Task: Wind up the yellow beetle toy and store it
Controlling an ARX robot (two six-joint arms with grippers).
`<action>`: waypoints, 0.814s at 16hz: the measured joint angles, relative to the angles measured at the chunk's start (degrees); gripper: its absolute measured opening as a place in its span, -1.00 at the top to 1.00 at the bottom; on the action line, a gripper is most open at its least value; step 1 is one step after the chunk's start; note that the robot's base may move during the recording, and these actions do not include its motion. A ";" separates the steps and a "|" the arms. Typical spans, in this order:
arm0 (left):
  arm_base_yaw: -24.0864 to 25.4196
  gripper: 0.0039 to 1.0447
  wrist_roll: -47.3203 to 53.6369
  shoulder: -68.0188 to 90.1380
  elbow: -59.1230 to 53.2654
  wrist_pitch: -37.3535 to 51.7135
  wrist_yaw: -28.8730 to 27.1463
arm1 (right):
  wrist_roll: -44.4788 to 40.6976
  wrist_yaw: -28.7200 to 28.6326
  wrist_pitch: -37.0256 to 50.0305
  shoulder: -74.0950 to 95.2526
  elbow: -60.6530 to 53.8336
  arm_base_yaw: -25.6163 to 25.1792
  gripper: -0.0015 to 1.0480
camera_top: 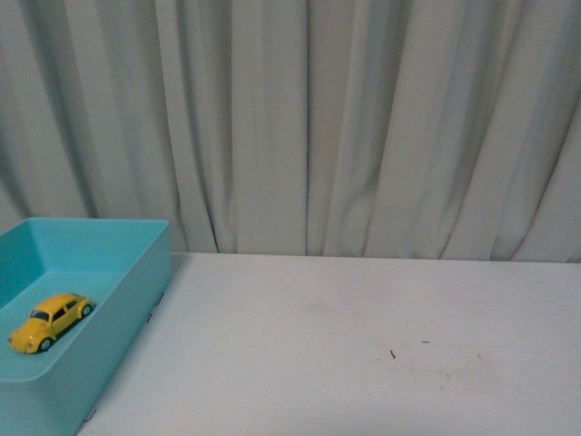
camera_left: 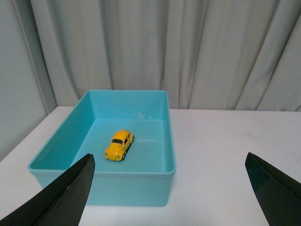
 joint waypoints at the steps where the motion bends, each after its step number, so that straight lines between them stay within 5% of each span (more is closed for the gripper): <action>1: 0.00 -0.88 0.00 0.00 0.00 -0.02 0.00 | 0.00 0.02 -0.11 0.04 0.00 0.00 -0.87; 13: 0.00 -0.88 0.00 0.00 0.00 0.04 0.00 | 0.00 0.02 0.04 0.02 0.00 0.00 -0.87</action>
